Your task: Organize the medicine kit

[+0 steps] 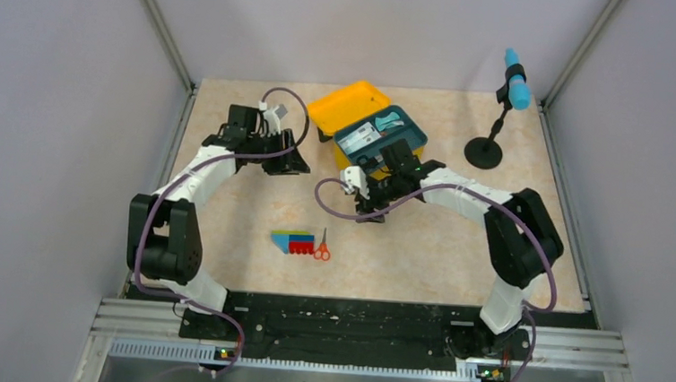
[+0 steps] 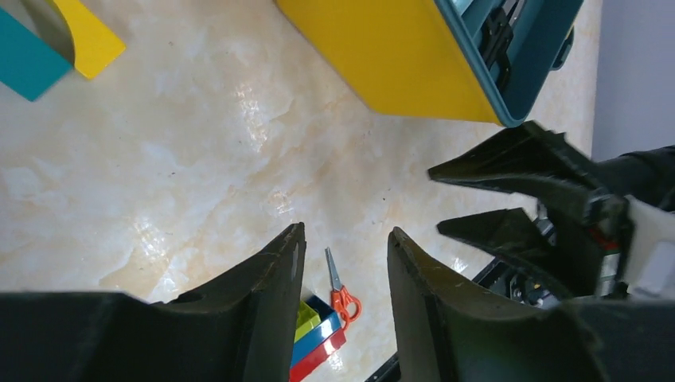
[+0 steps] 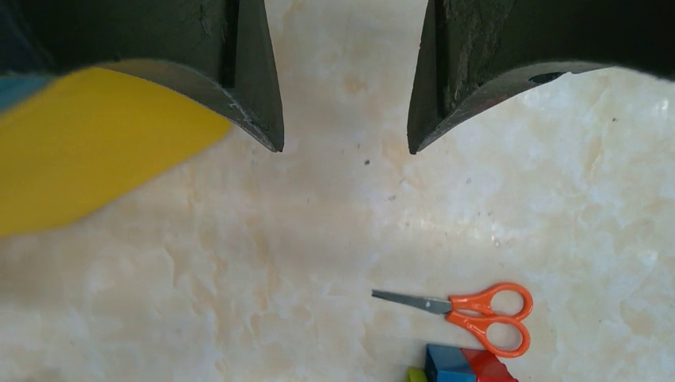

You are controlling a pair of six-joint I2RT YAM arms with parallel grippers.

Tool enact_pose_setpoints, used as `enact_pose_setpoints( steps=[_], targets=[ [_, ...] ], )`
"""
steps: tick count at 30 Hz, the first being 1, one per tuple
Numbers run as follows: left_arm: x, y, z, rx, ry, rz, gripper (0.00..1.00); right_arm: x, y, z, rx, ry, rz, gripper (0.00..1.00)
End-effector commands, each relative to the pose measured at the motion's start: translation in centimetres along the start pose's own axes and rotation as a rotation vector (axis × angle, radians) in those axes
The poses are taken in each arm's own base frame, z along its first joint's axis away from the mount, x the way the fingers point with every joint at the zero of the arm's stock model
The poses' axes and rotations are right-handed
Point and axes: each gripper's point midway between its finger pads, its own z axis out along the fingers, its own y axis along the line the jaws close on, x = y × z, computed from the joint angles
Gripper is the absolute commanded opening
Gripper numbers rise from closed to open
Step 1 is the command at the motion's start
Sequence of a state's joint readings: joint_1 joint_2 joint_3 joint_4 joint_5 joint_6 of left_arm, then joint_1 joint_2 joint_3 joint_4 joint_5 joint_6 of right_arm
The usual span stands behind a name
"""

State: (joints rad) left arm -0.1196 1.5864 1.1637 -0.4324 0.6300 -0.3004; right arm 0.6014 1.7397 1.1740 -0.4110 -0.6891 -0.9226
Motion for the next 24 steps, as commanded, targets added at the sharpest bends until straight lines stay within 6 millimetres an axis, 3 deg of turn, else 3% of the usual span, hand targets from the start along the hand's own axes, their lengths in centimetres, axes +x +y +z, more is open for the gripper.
enact_pose_setpoints(
  steps=[1,8,12,20,24],
  targets=[
    [0.9,3.2,-0.1,-0.016,-0.011,-0.110,0.44,-3.2,-0.7,2.8,-0.061,-0.047,-0.161,0.58],
    [5.2,5.4,-3.8,-0.061,0.114,-0.221,0.44,-3.2,2.5,6.2,-0.217,-0.044,-0.261,0.60],
    [6.8,7.3,-4.9,-0.093,0.040,-0.375,0.47,-3.0,4.9,7.7,-0.322,-0.029,-0.325,0.60],
    [11.7,6.1,-5.5,-0.050,0.065,-0.509,0.46,-2.7,9.4,10.1,-0.499,-0.019,-0.424,0.58],
    [13.7,5.8,-5.6,-0.042,0.092,-0.525,0.50,-2.8,10.0,11.1,-0.519,-0.011,-0.444,0.57]
  ],
)
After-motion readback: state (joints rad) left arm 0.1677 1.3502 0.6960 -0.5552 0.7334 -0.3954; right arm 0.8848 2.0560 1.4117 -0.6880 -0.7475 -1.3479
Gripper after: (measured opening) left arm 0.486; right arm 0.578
